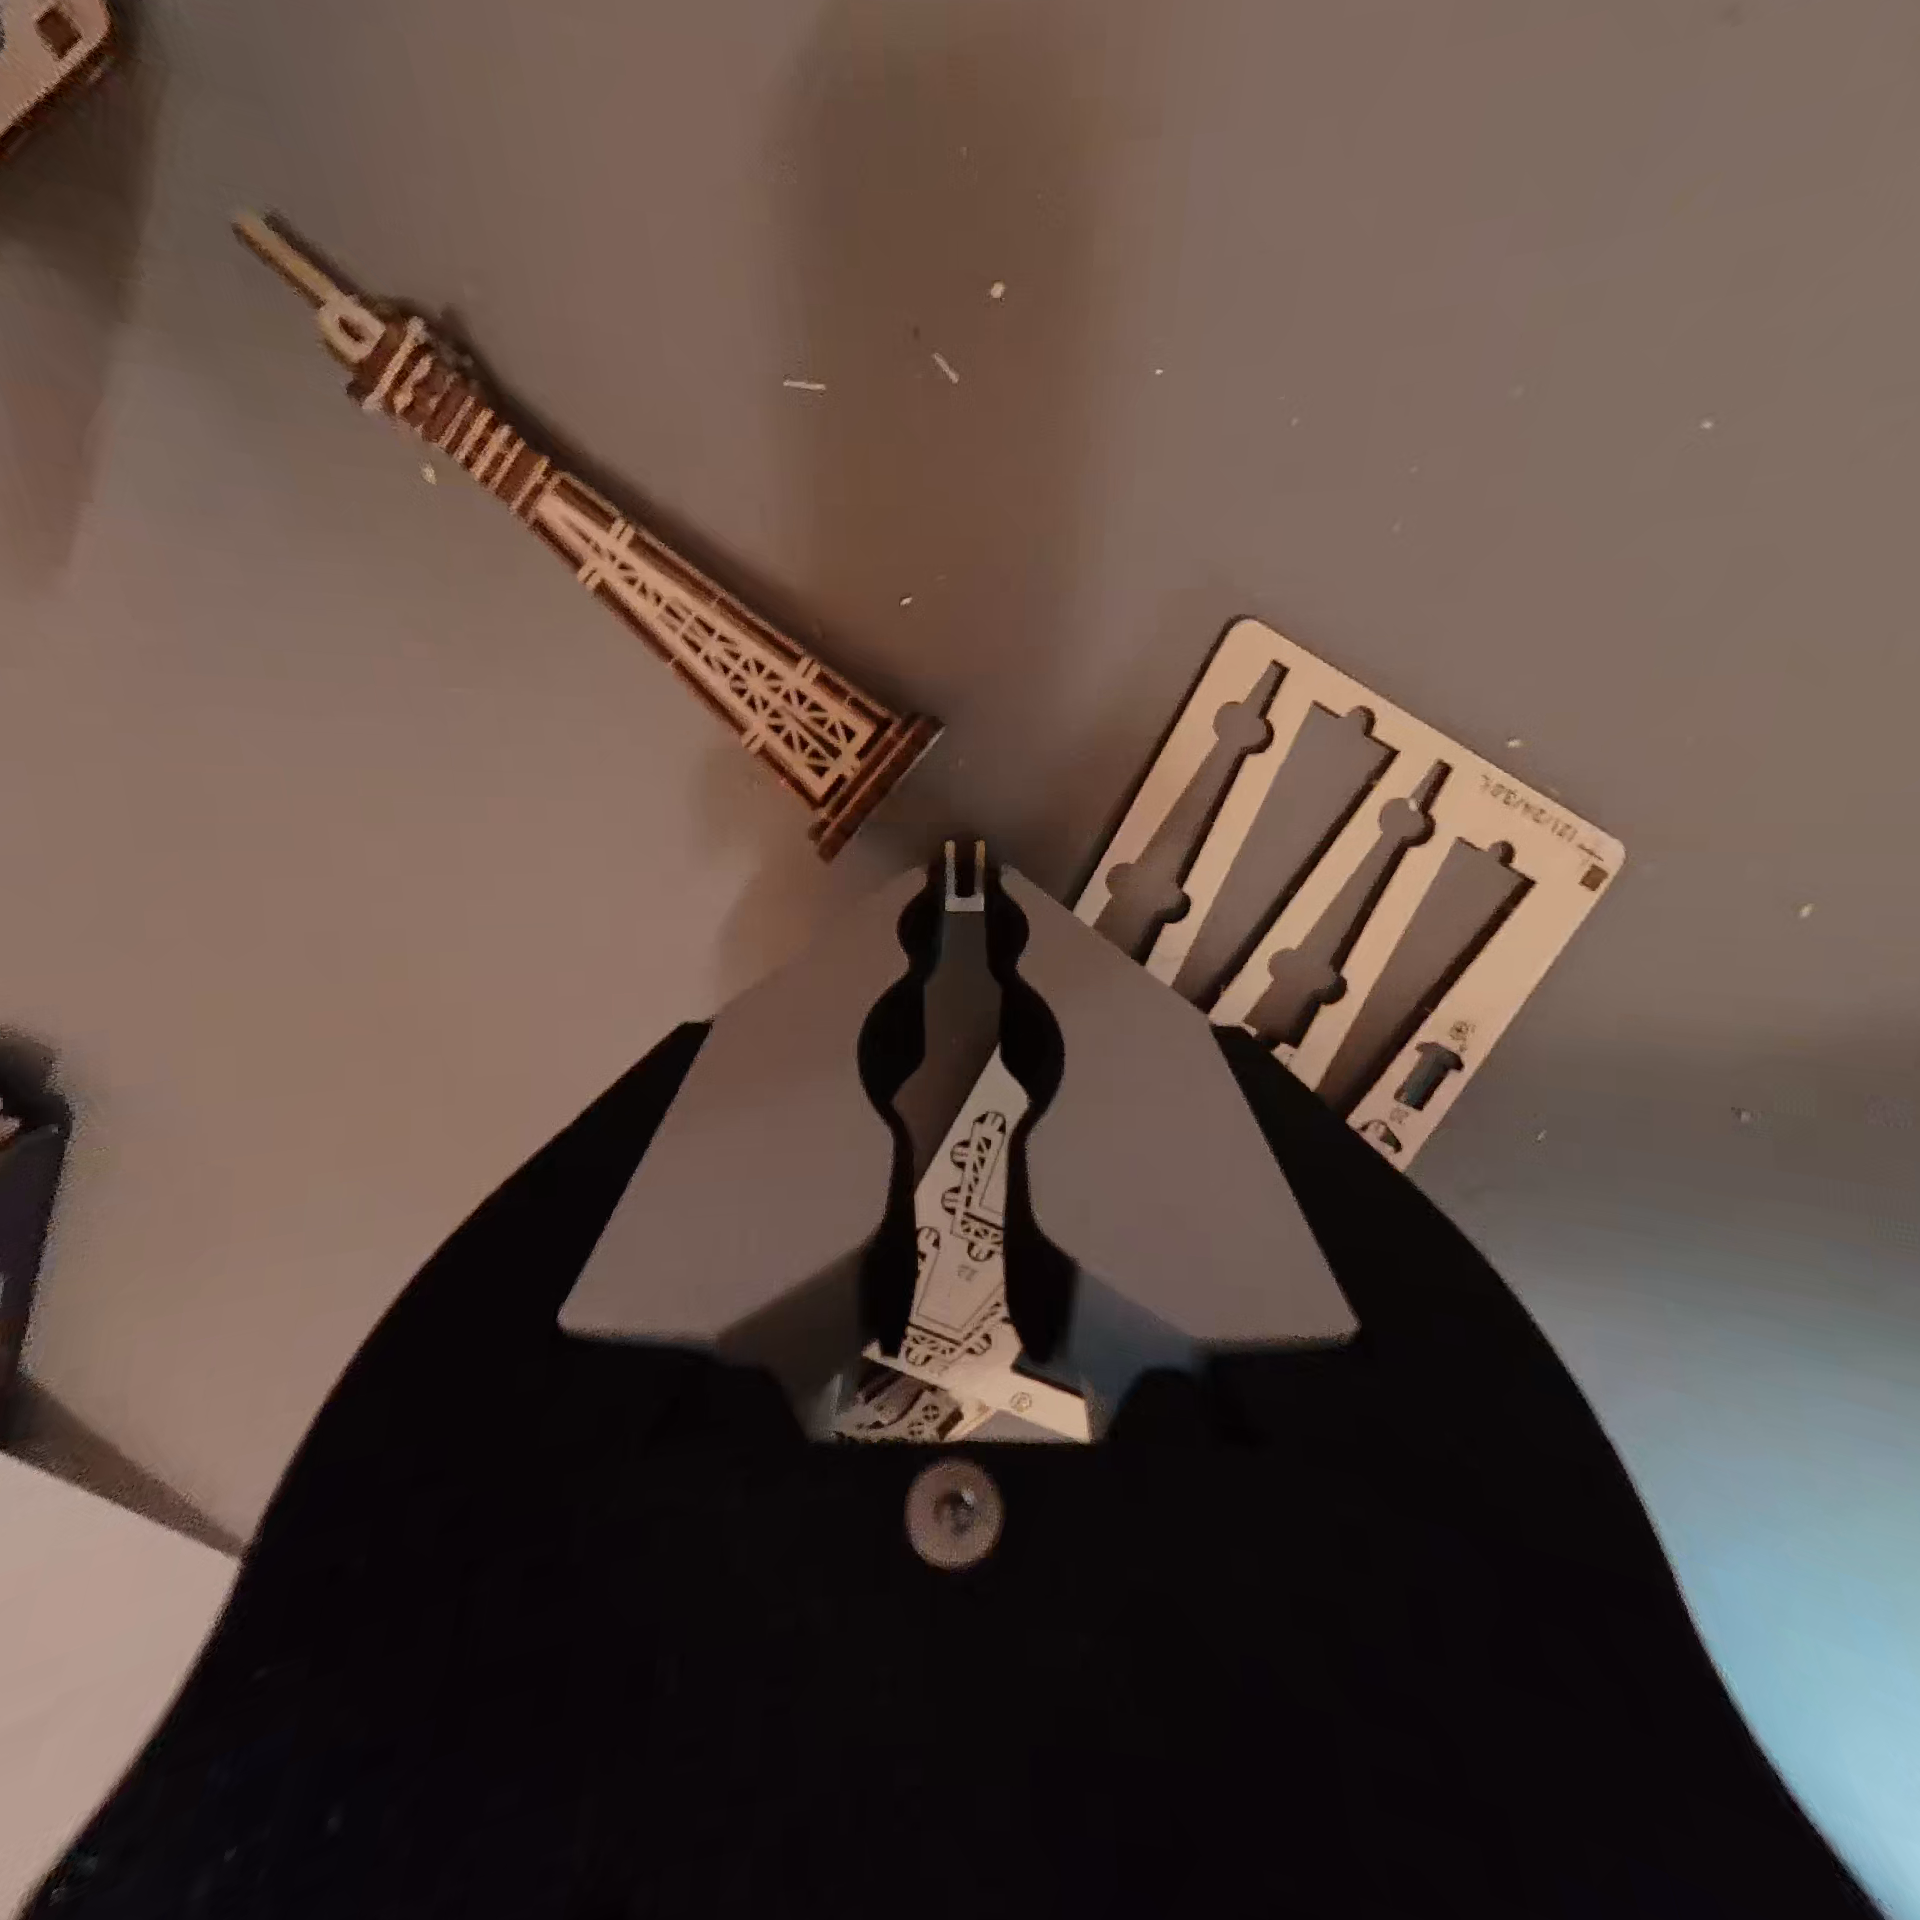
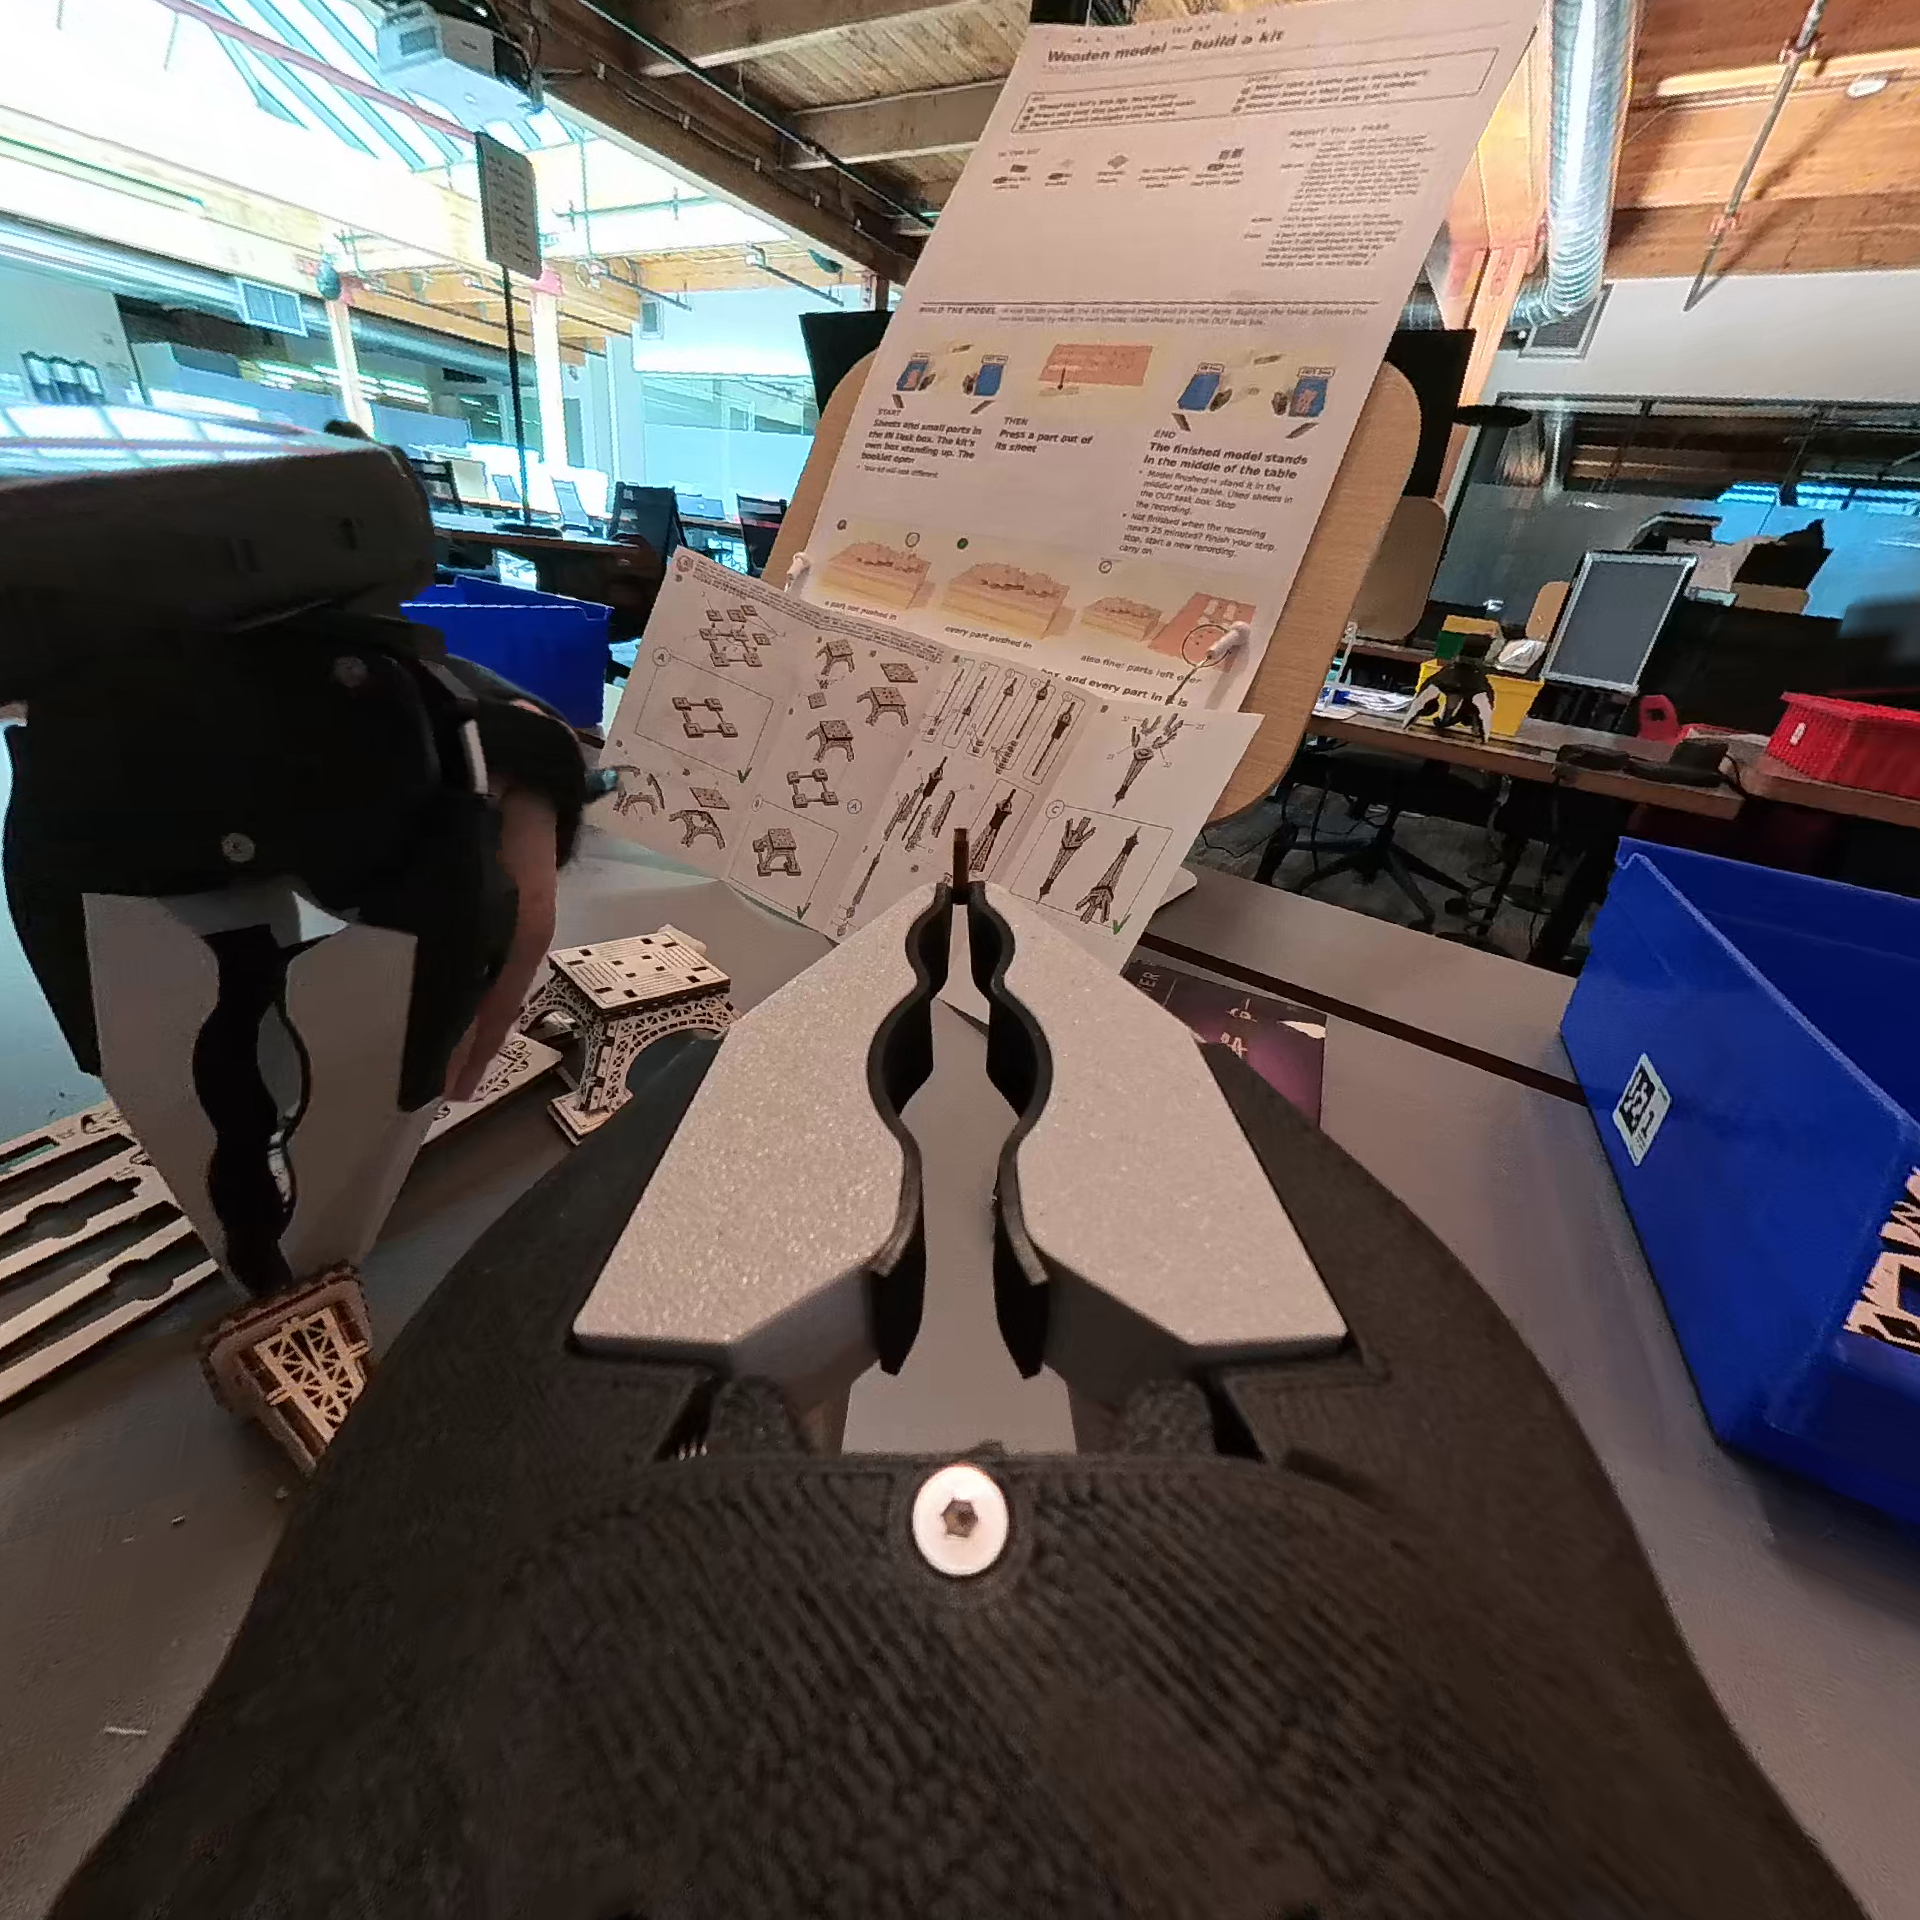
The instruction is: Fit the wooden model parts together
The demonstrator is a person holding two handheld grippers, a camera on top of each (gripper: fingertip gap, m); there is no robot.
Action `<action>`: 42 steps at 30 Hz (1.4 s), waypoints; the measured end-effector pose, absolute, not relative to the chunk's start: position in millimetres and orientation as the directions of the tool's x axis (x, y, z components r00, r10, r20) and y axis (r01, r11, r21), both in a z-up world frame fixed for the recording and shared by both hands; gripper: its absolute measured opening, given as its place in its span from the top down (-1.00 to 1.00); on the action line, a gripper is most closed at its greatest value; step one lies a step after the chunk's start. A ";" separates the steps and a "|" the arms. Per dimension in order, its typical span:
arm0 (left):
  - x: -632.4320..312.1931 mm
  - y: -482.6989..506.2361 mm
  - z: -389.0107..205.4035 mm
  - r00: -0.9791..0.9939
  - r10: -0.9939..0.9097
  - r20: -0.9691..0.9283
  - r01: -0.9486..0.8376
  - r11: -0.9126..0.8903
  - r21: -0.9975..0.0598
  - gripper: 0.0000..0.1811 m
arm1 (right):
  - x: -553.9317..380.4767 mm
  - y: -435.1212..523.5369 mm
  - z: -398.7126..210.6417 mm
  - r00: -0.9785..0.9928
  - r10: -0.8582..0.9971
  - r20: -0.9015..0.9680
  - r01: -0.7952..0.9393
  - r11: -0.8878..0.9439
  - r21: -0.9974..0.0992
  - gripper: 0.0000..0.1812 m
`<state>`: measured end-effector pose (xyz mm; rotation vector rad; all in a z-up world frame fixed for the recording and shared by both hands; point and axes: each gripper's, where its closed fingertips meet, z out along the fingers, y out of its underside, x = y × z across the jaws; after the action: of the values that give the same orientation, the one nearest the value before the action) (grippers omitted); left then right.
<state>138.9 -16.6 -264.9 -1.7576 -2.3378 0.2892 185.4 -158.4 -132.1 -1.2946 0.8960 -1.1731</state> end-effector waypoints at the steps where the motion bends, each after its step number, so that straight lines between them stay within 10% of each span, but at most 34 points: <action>1: 140.8 -18.0 -265.0 -0.303 0.953 0.024 0.913 0.298 -0.279 0.94 | 185.0 -157.7 -131.6 0.217 -0.967 0.129 0.139 -0.101 -0.985 1.00; 6: 148.8 -27.1 -259.3 -0.476 0.872 -0.112 0.855 0.429 -0.291 0.94 | 184.1 -151.6 -130.8 0.220 -0.963 0.158 0.148 -0.127 -0.981 0.99; 14: 155.0 -53.1 -195.4 -0.865 0.420 -0.274 0.496 0.638 -0.588 0.94 | 182.0 -125.6 -126.3 0.239 -0.951 0.196 0.186 -0.153 -0.971 0.99; 23: 169.5 -57.7 -149.9 -0.886 0.022 -0.464 0.393 0.570 -0.722 0.94 | 179.6 -84.8 -127.4 0.268 -0.914 0.305 0.220 -0.250 -0.943 0.99; 42: 187.0 -44.1 -162.6 -0.936 -0.073 -0.344 0.266 0.493 -0.828 0.94 | 186.6 -57.0 -151.5 0.305 -0.826 0.474 0.171 -0.442 -0.880 1.00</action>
<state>187.0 -44.1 -162.6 -0.2017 -2.9936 1.7670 186.6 -57.0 -151.5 -1.6195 0.6085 -1.3123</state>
